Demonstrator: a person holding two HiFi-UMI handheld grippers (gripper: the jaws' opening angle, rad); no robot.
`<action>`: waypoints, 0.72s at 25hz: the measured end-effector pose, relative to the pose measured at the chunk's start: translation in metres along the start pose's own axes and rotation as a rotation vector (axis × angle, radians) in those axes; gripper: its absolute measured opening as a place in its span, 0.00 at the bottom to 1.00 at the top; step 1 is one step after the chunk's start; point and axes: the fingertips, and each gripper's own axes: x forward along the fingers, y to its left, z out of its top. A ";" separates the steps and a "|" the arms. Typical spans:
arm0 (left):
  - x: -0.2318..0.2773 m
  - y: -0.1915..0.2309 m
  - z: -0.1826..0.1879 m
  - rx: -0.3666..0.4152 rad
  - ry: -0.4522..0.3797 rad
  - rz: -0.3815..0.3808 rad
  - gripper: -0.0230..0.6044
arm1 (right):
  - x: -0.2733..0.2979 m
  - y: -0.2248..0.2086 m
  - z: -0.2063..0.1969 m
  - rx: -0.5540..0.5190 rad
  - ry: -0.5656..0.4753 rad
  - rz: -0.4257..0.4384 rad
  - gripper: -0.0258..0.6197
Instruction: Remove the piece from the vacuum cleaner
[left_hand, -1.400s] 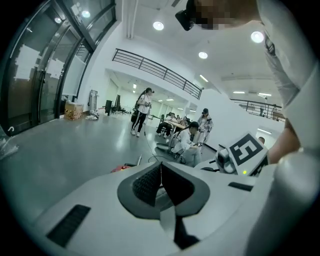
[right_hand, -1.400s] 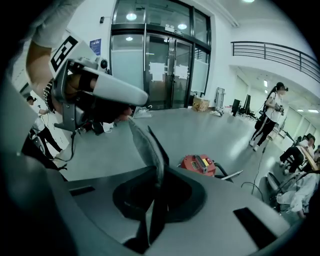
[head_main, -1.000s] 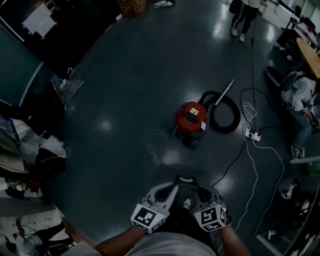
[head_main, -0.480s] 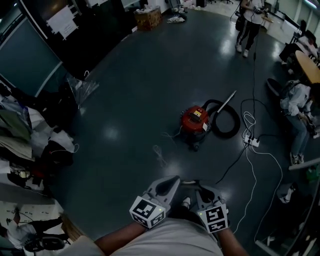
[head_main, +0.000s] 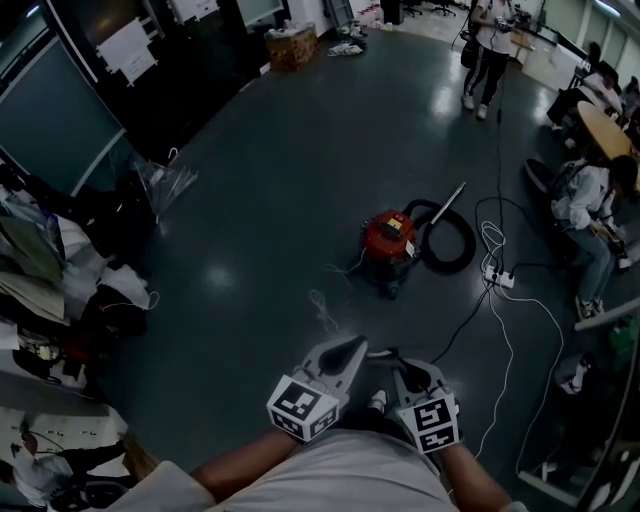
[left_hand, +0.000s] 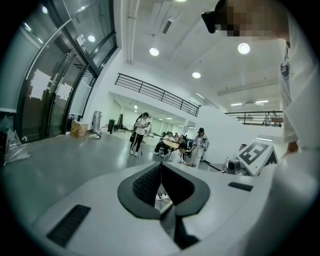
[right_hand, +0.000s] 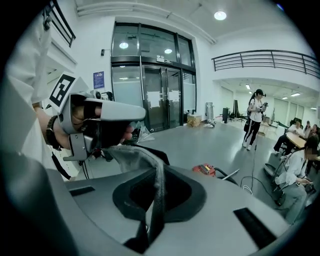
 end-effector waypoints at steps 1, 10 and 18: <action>-0.001 0.000 0.000 0.002 -0.003 0.000 0.05 | 0.000 0.001 0.000 -0.001 0.003 -0.003 0.08; -0.017 0.002 -0.005 -0.012 -0.021 0.018 0.05 | 0.000 0.015 -0.002 0.019 0.008 -0.012 0.08; -0.015 0.003 -0.007 -0.006 -0.025 0.004 0.05 | 0.001 0.016 -0.010 0.049 0.018 -0.023 0.08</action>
